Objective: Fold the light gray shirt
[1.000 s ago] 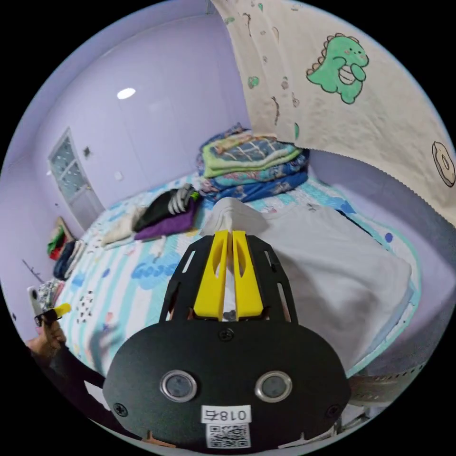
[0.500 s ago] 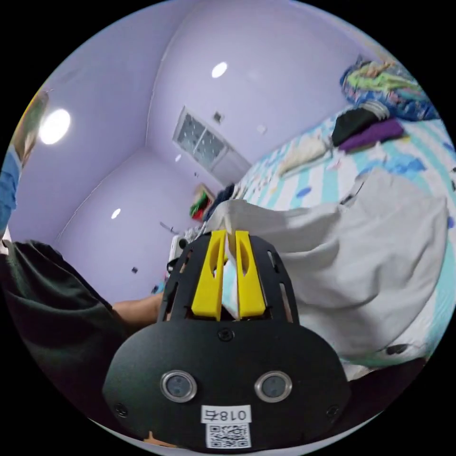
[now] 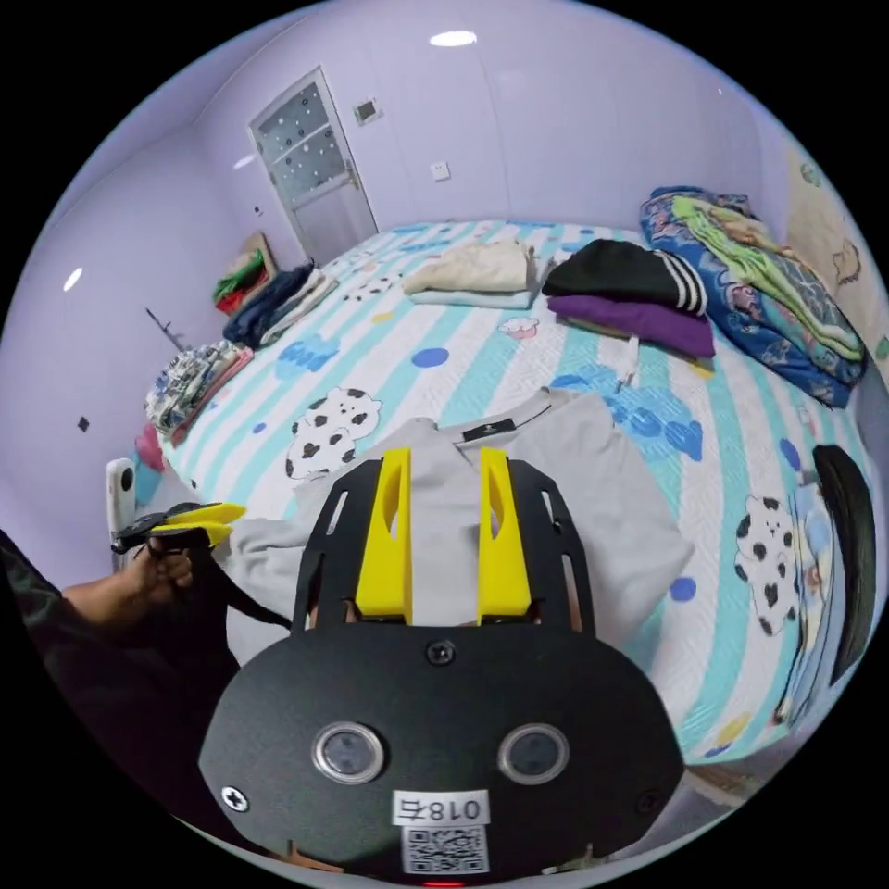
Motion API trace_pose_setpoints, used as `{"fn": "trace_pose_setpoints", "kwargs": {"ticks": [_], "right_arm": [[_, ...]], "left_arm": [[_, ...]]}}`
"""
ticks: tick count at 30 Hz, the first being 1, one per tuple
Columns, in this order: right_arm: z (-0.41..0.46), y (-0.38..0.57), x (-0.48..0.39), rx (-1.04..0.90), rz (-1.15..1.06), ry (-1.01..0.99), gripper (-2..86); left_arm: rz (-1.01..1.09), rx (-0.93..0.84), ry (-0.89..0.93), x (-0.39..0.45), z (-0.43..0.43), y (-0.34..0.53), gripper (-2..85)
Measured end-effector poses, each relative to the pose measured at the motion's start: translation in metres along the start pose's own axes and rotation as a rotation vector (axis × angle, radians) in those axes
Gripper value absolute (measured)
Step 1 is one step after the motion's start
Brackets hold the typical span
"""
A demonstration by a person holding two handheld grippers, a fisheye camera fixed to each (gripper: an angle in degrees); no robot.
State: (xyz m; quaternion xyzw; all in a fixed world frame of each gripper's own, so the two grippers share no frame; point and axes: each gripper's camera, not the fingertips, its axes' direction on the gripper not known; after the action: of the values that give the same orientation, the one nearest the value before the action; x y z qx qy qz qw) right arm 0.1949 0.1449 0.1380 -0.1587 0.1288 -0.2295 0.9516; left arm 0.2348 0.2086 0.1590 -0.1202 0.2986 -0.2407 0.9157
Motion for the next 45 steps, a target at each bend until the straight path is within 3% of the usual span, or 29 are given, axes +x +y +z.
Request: {"fn": "trace_pose_setpoints", "kwargs": {"ticks": [3, 11, 14, 16, 18, 23, 25, 30, 34, 38, 42, 45], "right_arm": [[0.035, -0.019, -0.019, -0.091, -0.071, -0.088, 12.2], [0.118, -0.051, -0.079, -0.228, -0.184, 0.065, 13.5], [0.141, -0.047, -0.088, -0.322, -0.190, 0.121, 9.5], [0.134, -0.038, -0.096, -0.279, -0.192, 0.173, 2.6], [0.125, -0.032, -0.099, -0.259, -0.185, 0.182, 1.5], [0.067, -0.012, -0.100, -0.049, -0.113, 0.173, 0.4], [0.020, 0.004, -0.096, 0.125, -0.053, 0.121, 0.1], [-0.071, 0.062, -0.091, 0.521, 0.036, -0.083, 0.0], [-0.118, 0.135, -0.093, 0.707, 0.116, -0.055, -0.1], [-0.099, 0.192, -0.067, 0.562, 0.311, 0.027, 0.0], [-0.046, 0.243, -0.023, 0.294, 0.567, 0.084, 0.5], [-0.027, 0.247, -0.013, 0.121, 0.538, 0.129, 1.4]], "left_arm": [[0.073, -0.092, -0.043, 0.027, 0.006, 0.009, 16.5], [0.172, -0.200, -0.078, 0.087, 0.000, 0.034, 17.8], [0.195, -0.246, -0.130, 0.107, 0.001, 0.046, 15.0], [0.205, -0.263, -0.191, 0.120, -0.001, 0.053, 11.1], [0.254, -0.250, -0.246, 0.140, -0.006, 0.064, 4.5], [0.268, -0.199, -0.295, 0.170, -0.031, 0.075, -0.4], [0.275, -0.140, -0.328, 0.180, -0.050, 0.076, -0.7], [0.333, 0.128, -0.459, 0.222, -0.123, 0.075, -0.9], [0.505, 0.328, -0.524, 0.268, -0.169, 0.090, -0.9], [0.576, 0.205, -0.440, 0.281, -0.140, 0.113, -0.9], [0.580, -0.057, -0.366, 0.260, -0.058, 0.137, -0.7], [0.561, -0.182, -0.330, 0.241, -0.030, 0.142, -0.1]]}}
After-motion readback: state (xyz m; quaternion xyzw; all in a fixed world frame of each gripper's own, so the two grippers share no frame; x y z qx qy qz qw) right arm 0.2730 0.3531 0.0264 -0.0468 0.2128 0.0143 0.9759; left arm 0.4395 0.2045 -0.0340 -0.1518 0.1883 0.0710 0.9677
